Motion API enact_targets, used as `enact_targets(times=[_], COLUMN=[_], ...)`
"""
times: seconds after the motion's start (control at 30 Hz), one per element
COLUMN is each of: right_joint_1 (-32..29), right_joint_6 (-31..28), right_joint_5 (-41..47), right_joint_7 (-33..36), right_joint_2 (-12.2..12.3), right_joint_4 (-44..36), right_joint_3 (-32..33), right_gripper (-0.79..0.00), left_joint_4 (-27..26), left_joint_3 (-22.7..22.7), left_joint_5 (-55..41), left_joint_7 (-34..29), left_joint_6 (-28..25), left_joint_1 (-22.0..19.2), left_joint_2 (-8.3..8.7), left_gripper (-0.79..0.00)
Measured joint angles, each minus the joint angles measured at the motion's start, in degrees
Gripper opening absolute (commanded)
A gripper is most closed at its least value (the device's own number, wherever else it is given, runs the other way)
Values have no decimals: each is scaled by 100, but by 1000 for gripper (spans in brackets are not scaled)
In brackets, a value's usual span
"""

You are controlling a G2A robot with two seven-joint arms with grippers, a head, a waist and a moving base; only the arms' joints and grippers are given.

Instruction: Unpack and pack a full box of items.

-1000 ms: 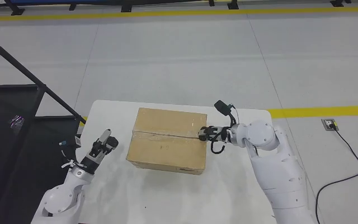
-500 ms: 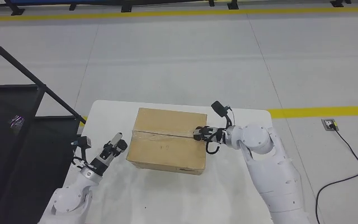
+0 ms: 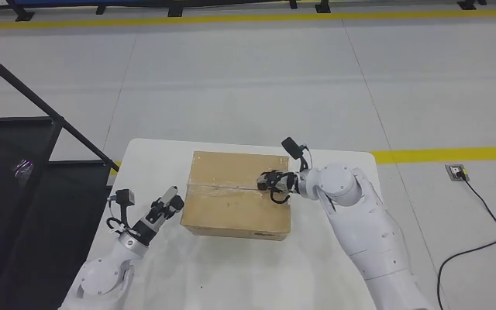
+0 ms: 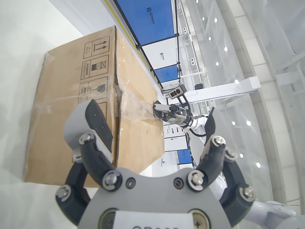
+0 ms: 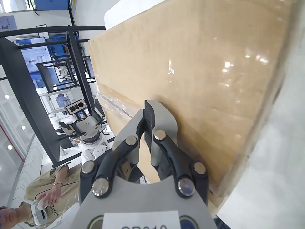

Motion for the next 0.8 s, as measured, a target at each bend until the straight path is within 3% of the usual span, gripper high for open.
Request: enact_targets(times=[0.33, 0.8], right_joint_1=[571, 1149], right_joint_6=[-120, -571], right_joint_5=[341, 1036], right_joint_7=[-155, -518], right_joint_2=[-243, -759], right_joint_4=[754, 1699], right_joint_3=[-756, -1743], right_gripper=[-785, -785], left_joint_4=[-43, -51], left_joint_3=[76, 85], left_joint_5=[-15, -149], left_joint_7=[-28, -98], left_joint_6=[-4, -20], left_joint_1=[-3, -7], left_joint_2=[-9, -12], left_gripper=[0, 0])
